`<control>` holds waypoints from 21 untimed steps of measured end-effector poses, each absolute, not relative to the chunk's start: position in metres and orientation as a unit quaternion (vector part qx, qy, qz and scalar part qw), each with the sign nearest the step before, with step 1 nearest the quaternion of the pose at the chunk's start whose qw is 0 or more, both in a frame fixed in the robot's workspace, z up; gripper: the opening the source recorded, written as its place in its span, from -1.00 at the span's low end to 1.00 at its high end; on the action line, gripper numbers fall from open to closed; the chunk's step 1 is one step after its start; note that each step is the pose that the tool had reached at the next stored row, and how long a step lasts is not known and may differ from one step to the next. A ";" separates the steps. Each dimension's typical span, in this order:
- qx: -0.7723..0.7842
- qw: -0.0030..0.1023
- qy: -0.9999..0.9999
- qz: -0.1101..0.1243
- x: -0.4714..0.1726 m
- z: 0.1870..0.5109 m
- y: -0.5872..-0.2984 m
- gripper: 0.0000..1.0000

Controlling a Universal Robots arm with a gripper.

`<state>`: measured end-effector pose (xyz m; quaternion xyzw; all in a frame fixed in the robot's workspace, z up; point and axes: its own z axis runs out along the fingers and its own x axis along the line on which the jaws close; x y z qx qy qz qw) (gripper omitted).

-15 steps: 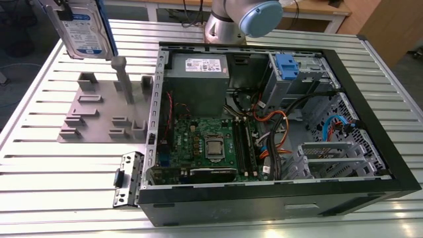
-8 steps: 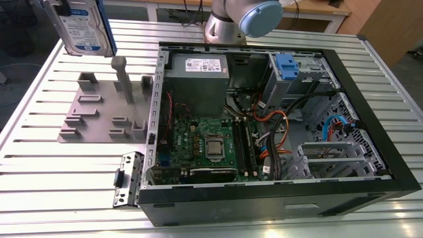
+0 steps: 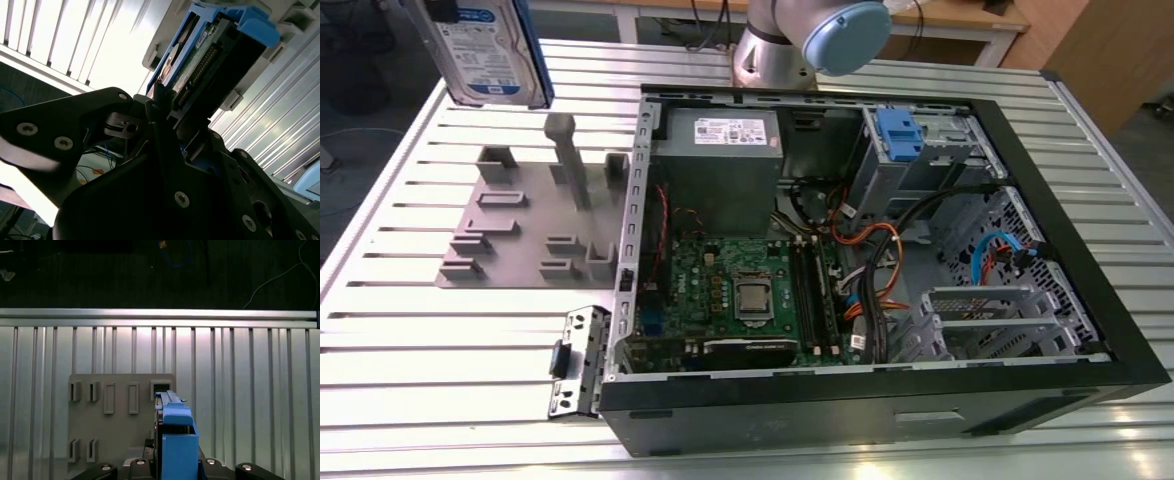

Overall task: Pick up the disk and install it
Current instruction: 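Pick up the disk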

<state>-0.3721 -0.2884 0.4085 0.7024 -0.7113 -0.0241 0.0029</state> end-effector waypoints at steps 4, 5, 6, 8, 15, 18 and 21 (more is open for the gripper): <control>0.702 0.003 -0.711 -0.024 -0.372 0.413 -0.288 -0.27; 0.702 0.003 -0.711 -0.024 -0.372 0.414 -0.288 -0.27; 0.702 0.003 -0.711 -0.024 -0.372 0.415 -0.288 -0.27; 0.702 0.003 -0.711 -0.024 -0.372 0.418 -0.288 -0.27; 0.702 0.003 -0.711 -0.024 -0.372 0.425 -0.288 -0.27; 0.702 0.003 -0.711 -0.024 -0.372 0.428 -0.288 -0.27; 0.702 0.003 -0.711 -0.024 -0.372 0.431 -0.288 -0.27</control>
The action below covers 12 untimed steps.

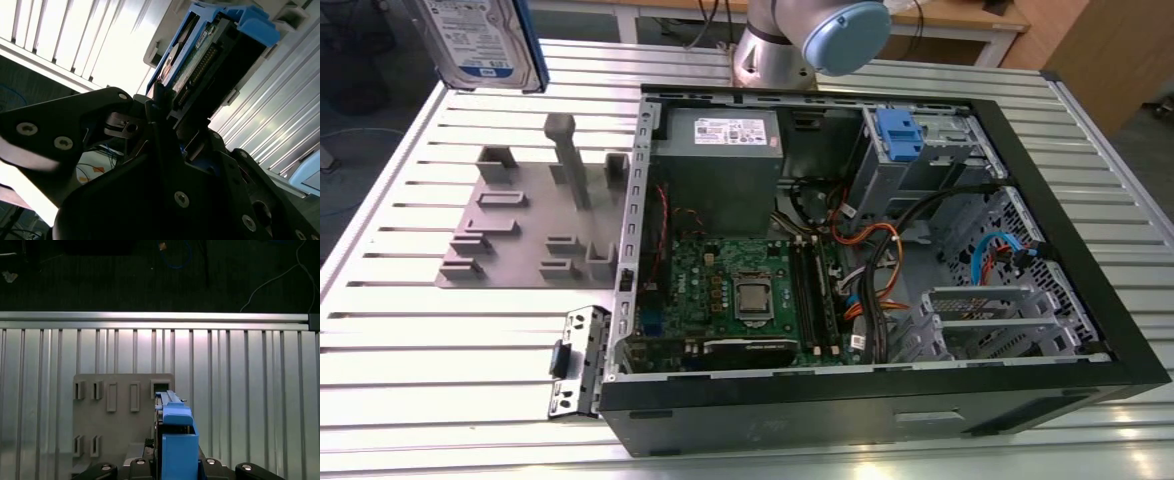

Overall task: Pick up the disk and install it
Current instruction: 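Pick up the disk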

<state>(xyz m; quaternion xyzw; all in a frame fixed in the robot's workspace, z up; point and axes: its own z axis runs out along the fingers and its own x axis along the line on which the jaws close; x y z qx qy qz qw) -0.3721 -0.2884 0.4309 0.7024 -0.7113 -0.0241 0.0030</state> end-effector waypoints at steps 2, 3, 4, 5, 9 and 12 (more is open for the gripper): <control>0.702 0.003 -0.711 -0.024 -0.372 0.433 -0.288 -0.27; 0.702 0.003 -0.711 -0.024 -0.372 0.434 -0.288 -0.27; 0.702 0.003 -0.711 -0.024 -0.372 0.435 -0.288 -0.27; 0.702 0.003 -0.711 -0.024 -0.372 0.436 -0.288 -0.27; 0.702 0.003 -0.711 -0.024 -0.372 0.440 -0.288 -0.27; 0.702 0.003 -0.711 -0.024 -0.372 0.442 -0.288 -0.27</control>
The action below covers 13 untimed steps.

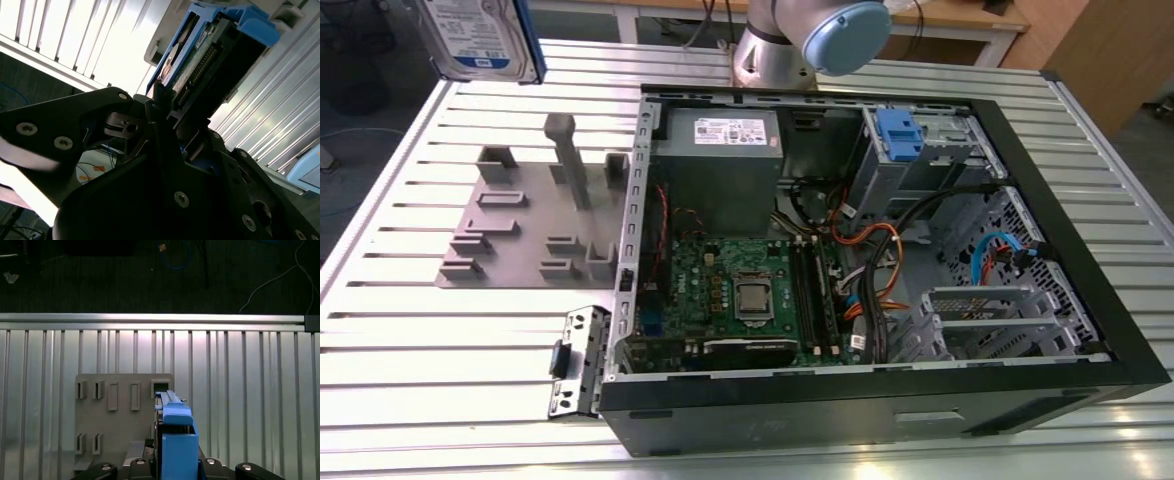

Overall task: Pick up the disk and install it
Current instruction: 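Pick up the disk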

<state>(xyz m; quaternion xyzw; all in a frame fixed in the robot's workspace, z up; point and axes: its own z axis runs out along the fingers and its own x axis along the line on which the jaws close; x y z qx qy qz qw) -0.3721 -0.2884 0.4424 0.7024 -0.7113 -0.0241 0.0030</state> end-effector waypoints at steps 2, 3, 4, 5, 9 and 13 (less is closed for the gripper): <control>0.702 0.003 -0.711 -0.024 -0.372 0.444 -0.288 -0.27; 0.702 0.003 -0.711 -0.024 -0.372 0.445 -0.288 -0.27; 0.702 0.003 -0.711 -0.024 -0.372 0.446 -0.288 -0.27; 0.702 0.003 -0.711 -0.024 -0.372 0.447 -0.288 -0.27; 0.702 0.003 -0.711 -0.024 -0.372 0.450 -0.288 -0.27; 0.702 0.003 -0.711 -0.024 -0.372 0.454 -0.288 -0.27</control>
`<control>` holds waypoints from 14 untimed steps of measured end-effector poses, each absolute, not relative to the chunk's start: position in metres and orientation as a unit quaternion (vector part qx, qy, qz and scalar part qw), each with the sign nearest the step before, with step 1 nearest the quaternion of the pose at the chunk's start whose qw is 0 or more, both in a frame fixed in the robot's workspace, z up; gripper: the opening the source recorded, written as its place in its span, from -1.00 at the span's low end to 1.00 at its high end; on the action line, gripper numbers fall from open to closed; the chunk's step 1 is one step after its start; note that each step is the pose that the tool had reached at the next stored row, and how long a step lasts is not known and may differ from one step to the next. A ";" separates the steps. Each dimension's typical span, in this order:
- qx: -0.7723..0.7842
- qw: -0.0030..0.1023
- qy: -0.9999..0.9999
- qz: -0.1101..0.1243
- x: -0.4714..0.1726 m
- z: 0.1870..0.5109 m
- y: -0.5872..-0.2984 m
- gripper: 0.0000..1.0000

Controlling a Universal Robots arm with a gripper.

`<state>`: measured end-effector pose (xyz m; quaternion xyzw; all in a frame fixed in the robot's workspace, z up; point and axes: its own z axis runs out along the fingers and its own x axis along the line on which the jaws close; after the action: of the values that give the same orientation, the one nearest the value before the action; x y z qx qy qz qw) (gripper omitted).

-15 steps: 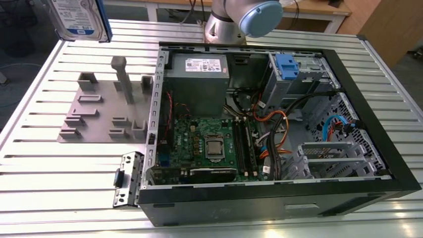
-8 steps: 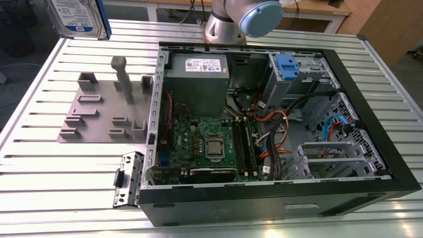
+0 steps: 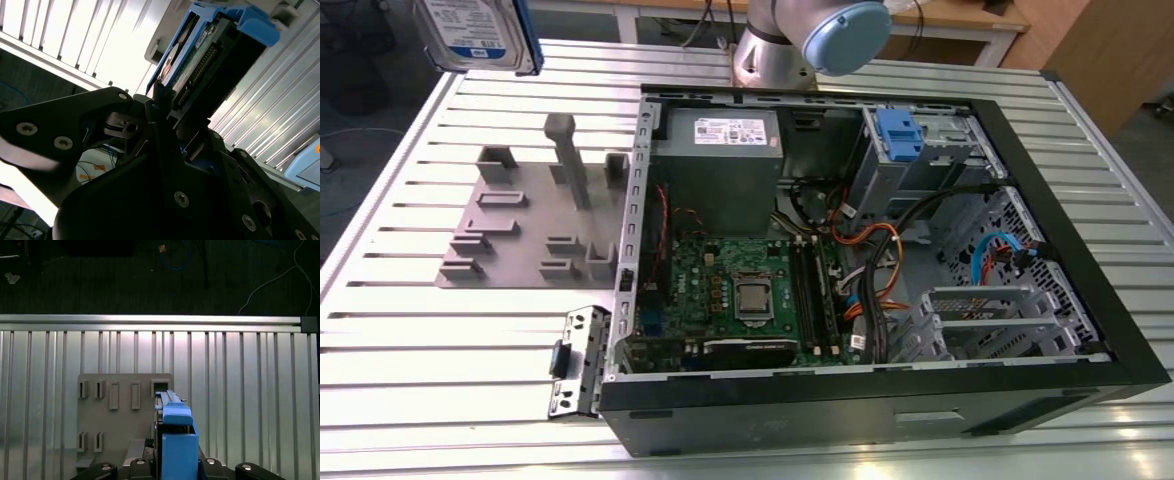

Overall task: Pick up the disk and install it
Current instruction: 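Pick up the disk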

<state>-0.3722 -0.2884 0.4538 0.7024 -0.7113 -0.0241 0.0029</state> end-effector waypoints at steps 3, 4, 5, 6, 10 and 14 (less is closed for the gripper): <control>0.702 0.003 -0.711 -0.024 -0.372 0.456 -0.288 -0.27; 0.702 0.003 -0.711 -0.024 -0.372 0.457 -0.288 -0.27; 0.702 0.003 -0.711 -0.024 -0.372 0.458 -0.288 -0.27; 0.702 0.003 -0.711 -0.024 -0.372 0.459 -0.288 -0.27; 0.702 0.003 -0.711 -0.024 -0.372 0.464 -0.288 -0.27; 0.702 0.003 -0.711 -0.024 -0.372 0.468 -0.288 -0.27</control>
<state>-0.3722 -0.2884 0.4684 0.7024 -0.7113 -0.0241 0.0030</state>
